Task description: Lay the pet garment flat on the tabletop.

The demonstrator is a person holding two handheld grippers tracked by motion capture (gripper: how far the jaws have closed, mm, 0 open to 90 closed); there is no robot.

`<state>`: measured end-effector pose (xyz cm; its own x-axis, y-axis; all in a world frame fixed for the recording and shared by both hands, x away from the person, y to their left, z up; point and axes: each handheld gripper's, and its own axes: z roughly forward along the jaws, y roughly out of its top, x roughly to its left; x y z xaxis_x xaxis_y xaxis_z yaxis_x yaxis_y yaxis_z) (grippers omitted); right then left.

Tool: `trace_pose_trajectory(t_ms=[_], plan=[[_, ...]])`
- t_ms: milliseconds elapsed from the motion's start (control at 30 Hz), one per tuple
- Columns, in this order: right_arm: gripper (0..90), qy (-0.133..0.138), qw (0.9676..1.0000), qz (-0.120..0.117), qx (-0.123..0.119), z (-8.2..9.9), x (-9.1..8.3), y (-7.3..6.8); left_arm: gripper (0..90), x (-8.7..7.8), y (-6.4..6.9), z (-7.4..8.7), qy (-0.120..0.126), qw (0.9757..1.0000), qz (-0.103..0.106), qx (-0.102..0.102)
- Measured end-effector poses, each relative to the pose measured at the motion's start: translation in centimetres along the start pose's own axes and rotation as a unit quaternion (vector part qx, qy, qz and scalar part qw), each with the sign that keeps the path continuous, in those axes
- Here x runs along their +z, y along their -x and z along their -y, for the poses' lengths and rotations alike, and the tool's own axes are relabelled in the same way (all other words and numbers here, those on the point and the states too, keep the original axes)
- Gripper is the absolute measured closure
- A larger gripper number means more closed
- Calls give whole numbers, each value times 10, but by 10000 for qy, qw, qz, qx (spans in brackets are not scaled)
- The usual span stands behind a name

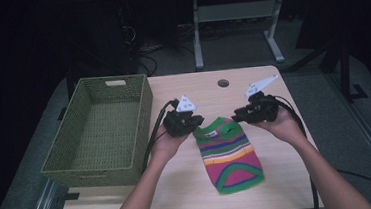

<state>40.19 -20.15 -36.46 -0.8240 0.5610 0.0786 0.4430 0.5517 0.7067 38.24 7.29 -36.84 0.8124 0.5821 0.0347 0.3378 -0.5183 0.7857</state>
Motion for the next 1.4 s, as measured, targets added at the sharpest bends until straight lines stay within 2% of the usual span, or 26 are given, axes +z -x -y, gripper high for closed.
trace_pose_trajectory(t_ms=[33, 133, 267, 300, 500, 667, 700, 733, 767, 967, 1067, 1133, 1167, 1200, 1233, 1267, 1300, 1333, 1400], plan=[[617, 19, 9995, 229, 207, -2, 3, 12, 742, 4, -3, -2, -42, 10000, 2, -46], [596, -8, 9990, 315, 316, 1, 3, 17, 707, 10, -6, 1, -130, 9998, 60, -165], [583, -130, 9992, 174, 344, 15, 3, 19, 663, 11, -8, 13, -230, 9991, 178, -300], [574, -188, 9992, 69, 334, 23, 4, 18, 652, 13, -8, 19, -246, 9986, 240, -405], [557, -339, 9989, 6, 334, 41, 6, 13, 606, 15, -3, 32, -327, 9982, 318, -393], [511, -503, 9983, -158, 238, 54, 8, 5, 511, 17, 5, 42, -399, 9974, 429, -426], [504, -513, 9983, -187, 216, 56, 9, 3, 503, 17, 8, 46, -434, 9973, 464, -374], [504, -513, 9983, -187, 216, 56, 9, 3, 504, 17, 8, 46, -434, 9973, 464, -374], [546, -552, 9980, -245, 177, 59, 8, 0, 501, 17, 11, 49, -431, 9971, 513, -352], [541, -557, 9979, -285, 167, 67, 7, -7, 454, 18, 20, 56, -503, 9962, 601, -368], [580, -575, 9979, -249, 164, 72, 8, -12, 498, 19, 24, 60, -525, 9959, 644, -356], [620, -598, 9977, -281, 149, 75, 9, -14, 575, 20, 28, 63, -566, 9954, 684, -349], [665, -638, 9974, -304, 107, 78, 11, -16, 681, 22, 31, 65, -630, 9947, 757, -306], [665, -638, 9974, -304, 107, 78, 11, -16, 733, 22, 31, 65, -630, 9947, 757, -306], [747, -708, 9967, -374, 109, 81, 13, -18, 791, 23, 32, 66, -673, 9943, 801, -230], [787, -766, 9963, -389, 61, 82, 14, -19, 867, 24, 35, 68, -719, 9936, 841, -228], [831, -820, 9958, -398, 38, 83, 15, -20, 900, 27, 39, 70, -820, 9929, 856, -93], [831, -820, 9958, -398, 38, 83, 15, -20, 900, 27, 39, 70, -820, 9929, 856, -93], [896, -897, 9948, -480, 20, 85, 18, -22, 900, 31, 42, 72, -952, 9908, 961, -64]])
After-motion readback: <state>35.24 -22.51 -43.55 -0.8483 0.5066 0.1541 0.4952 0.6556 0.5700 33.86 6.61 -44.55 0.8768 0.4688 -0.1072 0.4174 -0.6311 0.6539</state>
